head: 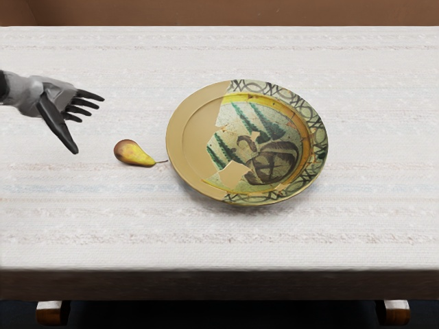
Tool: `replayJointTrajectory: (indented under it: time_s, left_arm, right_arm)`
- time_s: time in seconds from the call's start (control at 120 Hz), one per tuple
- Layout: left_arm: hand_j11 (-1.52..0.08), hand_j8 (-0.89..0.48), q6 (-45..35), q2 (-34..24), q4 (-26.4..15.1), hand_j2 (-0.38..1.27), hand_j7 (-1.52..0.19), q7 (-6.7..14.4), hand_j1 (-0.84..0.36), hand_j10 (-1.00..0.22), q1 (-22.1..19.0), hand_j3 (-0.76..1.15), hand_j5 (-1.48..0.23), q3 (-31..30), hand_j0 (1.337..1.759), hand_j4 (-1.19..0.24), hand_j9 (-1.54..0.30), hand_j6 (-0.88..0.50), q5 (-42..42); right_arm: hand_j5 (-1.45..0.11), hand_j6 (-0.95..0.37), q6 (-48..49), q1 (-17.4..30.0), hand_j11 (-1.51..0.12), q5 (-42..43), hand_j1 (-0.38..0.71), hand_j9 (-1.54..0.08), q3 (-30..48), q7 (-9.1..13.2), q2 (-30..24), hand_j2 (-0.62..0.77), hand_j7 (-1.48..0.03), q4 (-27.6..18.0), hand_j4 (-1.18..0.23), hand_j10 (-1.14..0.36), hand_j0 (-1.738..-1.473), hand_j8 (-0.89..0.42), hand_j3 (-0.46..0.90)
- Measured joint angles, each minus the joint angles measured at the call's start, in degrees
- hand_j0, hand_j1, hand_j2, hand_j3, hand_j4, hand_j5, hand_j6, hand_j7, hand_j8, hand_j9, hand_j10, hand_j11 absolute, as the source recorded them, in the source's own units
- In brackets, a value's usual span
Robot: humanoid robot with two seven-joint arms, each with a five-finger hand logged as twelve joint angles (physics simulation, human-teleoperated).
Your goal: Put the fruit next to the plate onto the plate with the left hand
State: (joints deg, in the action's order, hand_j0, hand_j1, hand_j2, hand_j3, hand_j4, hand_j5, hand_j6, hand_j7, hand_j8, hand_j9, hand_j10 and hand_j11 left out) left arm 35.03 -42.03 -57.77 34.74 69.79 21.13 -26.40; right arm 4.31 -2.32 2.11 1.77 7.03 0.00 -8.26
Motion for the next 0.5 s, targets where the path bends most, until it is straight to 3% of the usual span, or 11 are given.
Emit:
replayJointTrajectory:
  time_s: [0.217,0.317,0.5]
  left_arm:
    - [0.0,0.0,0.0,4.2,-9.4,0.0,0.0,0.2,0.35,0.0,4.4,0.0,0.0,0.7,1.658,0.0,0.0,0.0,-15.8]
    - [0.0,0.0,0.0,8.4,-10.9,0.0,0.0,0.2,0.35,0.0,3.7,0.0,0.0,0.6,1.658,0.0,0.0,0.0,-20.7]
    - [0.0,0.0,-0.5,9.9,-11.7,0.0,0.0,0.3,0.35,0.0,2.9,0.0,0.0,0.4,1.658,0.0,0.0,0.0,-23.9]
  right_arm:
    - [0.0,0.0,0.0,0.0,0.0,0.0,-0.35,0.0,0.0,0.0,0.0,0.0,0.0,0.0,0.0,0.0,-1.658,0.0,0.0]
    - [0.0,0.0,0.0,0.0,0.0,0.0,-0.35,0.0,0.0,0.0,0.0,0.0,0.0,0.0,0.0,0.0,-1.658,0.0,0.0]
    - [0.0,0.0,0.0,0.0,0.0,0.0,-0.35,0.0,0.0,0.0,0.0,0.0,0.0,0.0,0.0,0.0,-1.658,0.0,0.0]
